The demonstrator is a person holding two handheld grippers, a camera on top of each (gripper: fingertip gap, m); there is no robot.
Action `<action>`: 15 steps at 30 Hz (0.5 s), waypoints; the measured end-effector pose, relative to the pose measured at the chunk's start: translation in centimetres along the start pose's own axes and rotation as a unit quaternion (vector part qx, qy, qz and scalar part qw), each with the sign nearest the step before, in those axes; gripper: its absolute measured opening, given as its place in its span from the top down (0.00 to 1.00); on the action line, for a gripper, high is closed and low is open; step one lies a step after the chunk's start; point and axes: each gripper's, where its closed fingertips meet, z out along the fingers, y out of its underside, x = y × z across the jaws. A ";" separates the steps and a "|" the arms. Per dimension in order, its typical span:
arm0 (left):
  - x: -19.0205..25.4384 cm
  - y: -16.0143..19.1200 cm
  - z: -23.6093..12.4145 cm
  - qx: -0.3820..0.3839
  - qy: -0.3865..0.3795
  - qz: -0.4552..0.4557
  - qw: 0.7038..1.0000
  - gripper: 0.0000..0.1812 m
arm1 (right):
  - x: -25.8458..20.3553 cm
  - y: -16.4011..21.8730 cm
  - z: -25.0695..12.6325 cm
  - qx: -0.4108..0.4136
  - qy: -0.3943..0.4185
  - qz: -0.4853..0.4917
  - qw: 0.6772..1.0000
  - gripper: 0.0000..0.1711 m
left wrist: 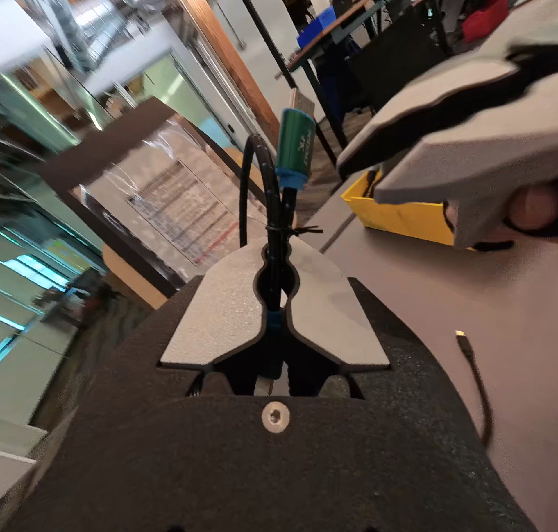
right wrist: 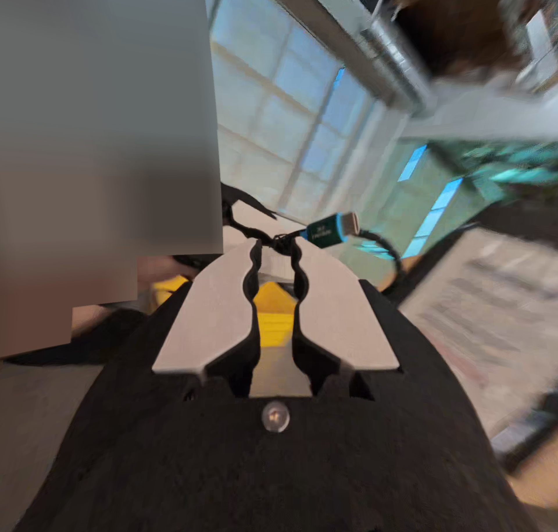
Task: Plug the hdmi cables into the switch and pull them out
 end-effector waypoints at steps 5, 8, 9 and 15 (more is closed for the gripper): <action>1.3 0.9 0.4 -0.039 0.038 -0.046 0.997 0.98 | -1.1 1.1 0.6 -0.081 0.104 -0.318 0.939 0.89; 2.3 1.6 0.5 -0.063 0.063 -0.063 0.994 0.98 | -0.9 2.1 1.0 -0.111 0.134 -0.382 0.908 0.91; 2.4 1.9 0.6 -0.072 0.066 -0.063 0.993 0.98 | -0.6 2.4 1.0 -0.121 0.142 -0.387 0.903 0.92; 3.2 2.4 1.0 -0.089 0.075 -0.055 0.992 0.99 | 0.2 3.3 1.0 -0.155 0.145 -0.383 0.899 0.92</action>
